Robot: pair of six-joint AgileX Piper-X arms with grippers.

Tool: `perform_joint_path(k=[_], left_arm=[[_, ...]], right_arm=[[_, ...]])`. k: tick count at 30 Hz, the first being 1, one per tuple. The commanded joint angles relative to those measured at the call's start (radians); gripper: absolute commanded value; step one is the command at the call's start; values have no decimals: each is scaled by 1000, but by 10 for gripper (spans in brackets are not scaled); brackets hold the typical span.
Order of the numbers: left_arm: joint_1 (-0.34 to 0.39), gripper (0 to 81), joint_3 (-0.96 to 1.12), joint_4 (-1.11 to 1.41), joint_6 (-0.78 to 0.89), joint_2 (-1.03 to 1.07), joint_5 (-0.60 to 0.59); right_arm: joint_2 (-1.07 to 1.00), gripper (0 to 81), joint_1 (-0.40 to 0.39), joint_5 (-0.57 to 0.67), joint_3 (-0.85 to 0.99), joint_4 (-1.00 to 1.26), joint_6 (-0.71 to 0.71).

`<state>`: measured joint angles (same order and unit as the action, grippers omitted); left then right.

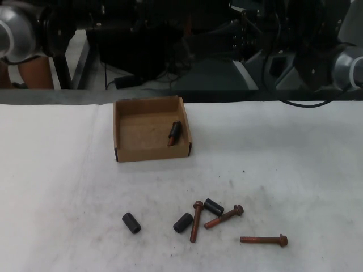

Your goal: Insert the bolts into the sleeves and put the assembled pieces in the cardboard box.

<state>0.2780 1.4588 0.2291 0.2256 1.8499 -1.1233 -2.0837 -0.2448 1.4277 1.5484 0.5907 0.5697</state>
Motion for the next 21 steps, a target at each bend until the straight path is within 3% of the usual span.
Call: perform_joint_path(k=[1, 21], left_arm=[[17, 6, 0, -16, 14, -17, -83], [37, 6, 0, -120, -32, -17, -107]], right_arm=[[6, 2, 31, -54, 45, 21, 0], [6, 2, 45, -54, 68, 21, 0]])
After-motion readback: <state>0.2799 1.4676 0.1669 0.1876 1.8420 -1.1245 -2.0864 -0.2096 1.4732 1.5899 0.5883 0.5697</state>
